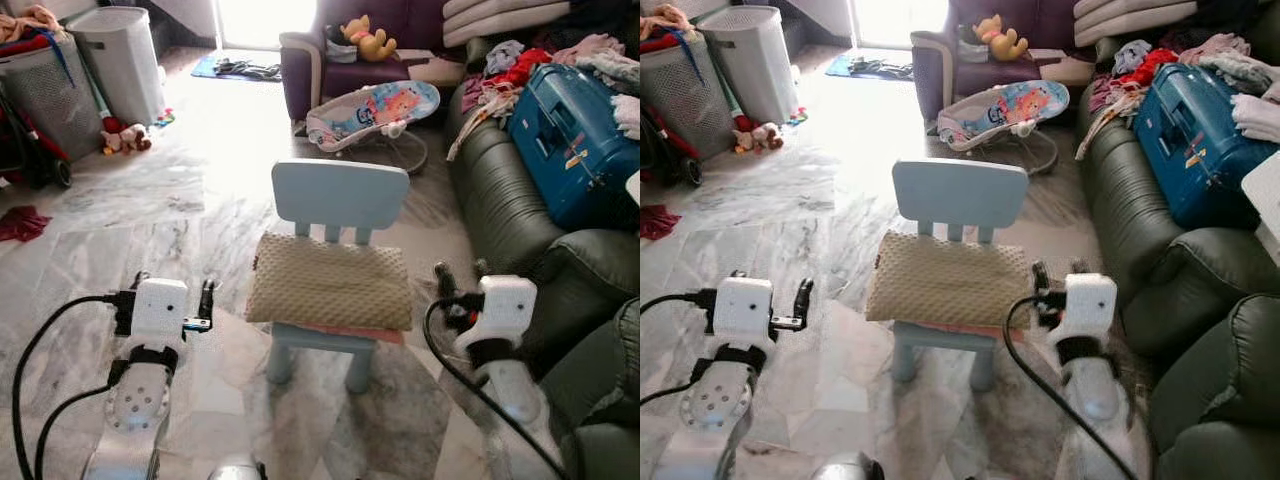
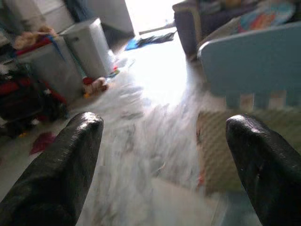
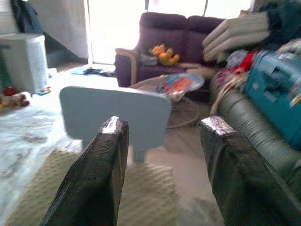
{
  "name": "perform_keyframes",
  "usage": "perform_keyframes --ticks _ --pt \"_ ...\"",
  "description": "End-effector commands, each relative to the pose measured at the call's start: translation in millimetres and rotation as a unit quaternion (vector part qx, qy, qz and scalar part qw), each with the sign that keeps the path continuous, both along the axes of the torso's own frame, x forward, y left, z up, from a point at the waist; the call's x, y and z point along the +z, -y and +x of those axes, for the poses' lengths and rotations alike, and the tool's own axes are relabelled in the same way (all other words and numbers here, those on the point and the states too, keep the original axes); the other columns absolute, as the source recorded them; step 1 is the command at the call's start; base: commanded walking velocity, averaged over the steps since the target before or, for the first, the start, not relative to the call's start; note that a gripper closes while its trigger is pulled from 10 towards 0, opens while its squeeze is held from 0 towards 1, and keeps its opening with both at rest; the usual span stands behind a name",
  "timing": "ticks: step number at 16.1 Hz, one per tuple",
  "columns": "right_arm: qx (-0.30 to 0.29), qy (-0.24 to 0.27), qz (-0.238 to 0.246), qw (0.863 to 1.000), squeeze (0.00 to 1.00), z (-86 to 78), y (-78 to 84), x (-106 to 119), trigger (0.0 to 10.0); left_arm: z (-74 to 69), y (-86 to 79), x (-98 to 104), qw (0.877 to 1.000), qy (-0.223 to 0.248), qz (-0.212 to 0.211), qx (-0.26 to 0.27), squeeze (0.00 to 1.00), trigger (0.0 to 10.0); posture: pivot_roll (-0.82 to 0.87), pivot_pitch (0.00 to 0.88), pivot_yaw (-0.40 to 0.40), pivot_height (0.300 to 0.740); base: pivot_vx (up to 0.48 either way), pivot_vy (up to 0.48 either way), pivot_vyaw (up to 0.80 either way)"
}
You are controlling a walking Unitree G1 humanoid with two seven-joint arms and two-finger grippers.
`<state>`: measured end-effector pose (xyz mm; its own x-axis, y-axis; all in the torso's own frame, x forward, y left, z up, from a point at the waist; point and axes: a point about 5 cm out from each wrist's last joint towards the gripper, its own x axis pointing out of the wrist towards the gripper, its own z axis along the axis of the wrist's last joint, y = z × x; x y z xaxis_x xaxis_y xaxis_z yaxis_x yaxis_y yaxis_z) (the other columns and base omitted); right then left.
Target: Move the pillow to the sofa
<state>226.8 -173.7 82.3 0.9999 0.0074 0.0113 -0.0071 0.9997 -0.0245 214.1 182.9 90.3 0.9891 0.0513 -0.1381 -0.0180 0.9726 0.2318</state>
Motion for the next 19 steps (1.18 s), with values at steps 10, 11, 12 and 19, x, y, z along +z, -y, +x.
perform_keyframes --ticks 10,11,12,19 --pt "-0.003 0.012 0.043 0.999 0.0 14.6 2.3 -11.3 10.0 4.9 2.0 -0.3 0.998 0.052 -0.024 -0.022 0.0 10.0 0.06 0.0 -0.033 0.74 0.0 0.0 0.0" --pt "0.008 0.022 0.046 0.999 0.0 21.7 -1.9 -6.9 10.0 11.1 6.6 7.8 0.996 0.073 -0.028 -0.034 0.0 10.0 0.06 0.0 -0.032 0.74 0.0 0.0 0.0" --pt "0.016 0.026 0.048 0.998 0.0 26.2 -6.1 -6.3 10.0 19.2 7.8 8.0 0.995 0.084 -0.026 -0.037 0.0 10.0 0.05 0.0 -0.034 0.74 0.0 0.0 0.0" --pt "0.024 -0.083 0.036 0.996 0.0 23.7 -4.5 -52.6 10.0 40.3 -5.1 -47.8 0.999 0.003 -0.037 -0.003 0.0 10.0 0.04 0.0 -0.057 0.74 0.0 0.0 0.0"
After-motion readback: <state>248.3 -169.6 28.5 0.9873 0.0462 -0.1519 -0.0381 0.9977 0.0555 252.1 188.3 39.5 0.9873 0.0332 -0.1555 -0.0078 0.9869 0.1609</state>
